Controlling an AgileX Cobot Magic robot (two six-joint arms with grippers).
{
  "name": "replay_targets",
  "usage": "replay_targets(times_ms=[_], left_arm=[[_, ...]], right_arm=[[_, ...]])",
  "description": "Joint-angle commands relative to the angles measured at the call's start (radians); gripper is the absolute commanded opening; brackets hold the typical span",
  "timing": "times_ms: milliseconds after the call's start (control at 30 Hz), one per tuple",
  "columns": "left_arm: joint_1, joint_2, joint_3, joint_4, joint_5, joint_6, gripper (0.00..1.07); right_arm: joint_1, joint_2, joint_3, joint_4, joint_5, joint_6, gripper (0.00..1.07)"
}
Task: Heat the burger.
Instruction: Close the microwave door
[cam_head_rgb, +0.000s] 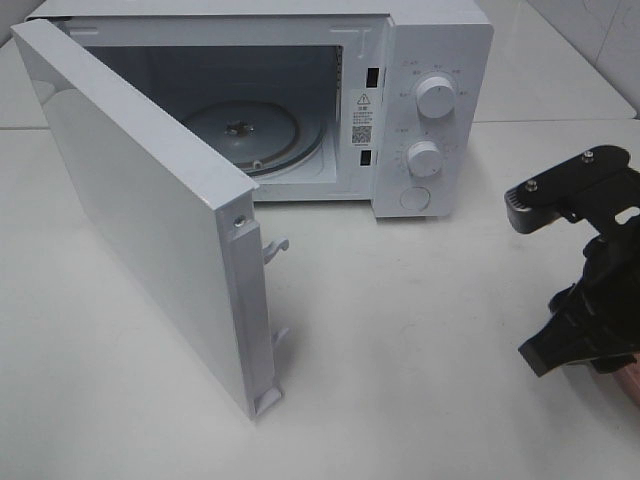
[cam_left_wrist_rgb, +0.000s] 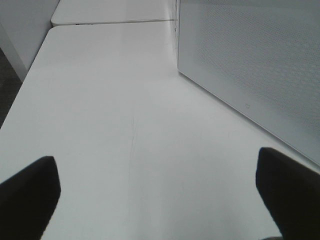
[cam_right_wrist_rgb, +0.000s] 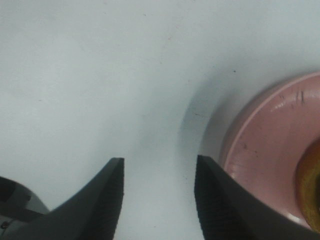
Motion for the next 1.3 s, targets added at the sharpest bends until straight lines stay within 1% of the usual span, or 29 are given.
replay_targets(times_ms=[33,67,100,133,167,200,233,333,500,533,667,733,767,800,867,900,933,1033,1067,1100,1133,1167,1200,1233,1267,1300], left_arm=[[0.002,-0.015,0.003,-0.005,-0.010,-0.002,1.00],[0.002,-0.015,0.003,-0.005,-0.010,-0.002,1.00],[0.002,-0.015,0.003,-0.005,-0.010,-0.002,1.00],[0.002,-0.015,0.003,-0.005,-0.010,-0.002,1.00],[0.002,-0.015,0.003,-0.005,-0.010,-0.002,1.00],[0.002,-0.015,0.003,-0.005,-0.010,-0.002,1.00],[0.002,-0.015,0.003,-0.005,-0.010,-0.002,1.00],[0.002,-0.015,0.003,-0.005,-0.010,-0.002,1.00],[0.002,-0.015,0.003,-0.005,-0.010,-0.002,1.00],[0.002,-0.015,0.003,-0.005,-0.010,-0.002,1.00],[0.002,-0.015,0.003,-0.005,-0.010,-0.002,1.00],[0.002,-0.015,0.003,-0.005,-0.010,-0.002,1.00],[0.002,-0.015,0.003,-0.005,-0.010,-0.002,1.00],[0.002,-0.015,0.003,-0.005,-0.010,-0.002,1.00],[0.002,-0.015,0.003,-0.005,-0.010,-0.002,1.00],[0.002,-0.015,0.003,-0.005,-0.010,-0.002,1.00],[0.002,-0.015,0.003,-0.005,-0.010,-0.002,1.00],[0.002,-0.015,0.003,-0.005,-0.010,-0.002,1.00],[0.002,-0.015,0.003,-0.005,-0.010,-0.002,1.00],[0.002,-0.015,0.003,-0.005,-0.010,-0.002,1.00],[0.002,-0.015,0.003,-0.005,-0.010,-0.002,1.00],[0.002,-0.015,0.003,-0.005,-0.010,-0.002,1.00],[0.002,-0.015,0.003,-0.005,-0.010,-0.002,1.00],[0.002,-0.015,0.003,-0.005,-0.010,-0.002,1.00],[0.002,-0.015,0.003,-0.005,-0.010,-0.002,1.00],[0.002,-0.015,0.003,-0.005,-0.010,-0.002,1.00]], right_arm=[[-0.004,-0.076,-0.031,0.101,0.038,-0.140,0.55],[-0.004,-0.090,-0.034,0.116,0.041,-0.160,0.58],[-0.004,-0.090,-0.034,0.116,0.041,-0.160,0.58],[-0.004,-0.127,-0.034,0.136,0.050,-0.185,0.65],[-0.004,-0.141,-0.034,0.138,0.057,-0.192,0.69],[-0.004,-0.141,-0.034,0.138,0.057,-0.192,0.69],[-0.004,-0.176,-0.034,0.140,0.081,-0.195,0.74],[-0.004,-0.223,-0.034,0.140,0.129,-0.208,0.78],[-0.003,-0.292,-0.034,0.143,0.190,-0.224,0.77],[-0.003,-0.335,-0.034,0.150,0.215,-0.225,0.76],[-0.003,-0.398,-0.034,0.166,0.255,-0.229,0.76],[-0.003,-0.465,-0.034,0.166,0.295,-0.229,0.76],[-0.003,-0.465,-0.034,0.166,0.295,-0.229,0.76],[-0.003,-0.518,-0.034,0.165,0.320,-0.230,0.76],[-0.003,-0.541,-0.034,0.165,0.330,-0.234,0.76],[-0.003,-0.590,-0.034,0.165,0.351,-0.264,0.76],[-0.003,-0.590,-0.034,0.165,0.351,-0.264,0.76],[-0.014,-0.705,-0.028,0.171,0.386,-0.290,0.77],[-0.014,-0.705,-0.028,0.171,0.386,-0.290,0.77],[-0.030,-0.724,-0.028,0.184,0.391,-0.288,0.77],[-0.071,-0.758,-0.028,0.211,0.399,-0.294,0.76],[-0.071,-0.758,-0.028,0.211,0.399,-0.294,0.76],[-0.100,-0.779,-0.028,0.228,0.402,-0.305,0.76],[-0.100,-0.779,-0.028,0.228,0.402,-0.305,0.76],[-0.152,-0.817,-0.028,0.258,0.404,-0.332,0.76],[-0.178,-0.838,-0.028,0.272,0.402,-0.341,0.77]])
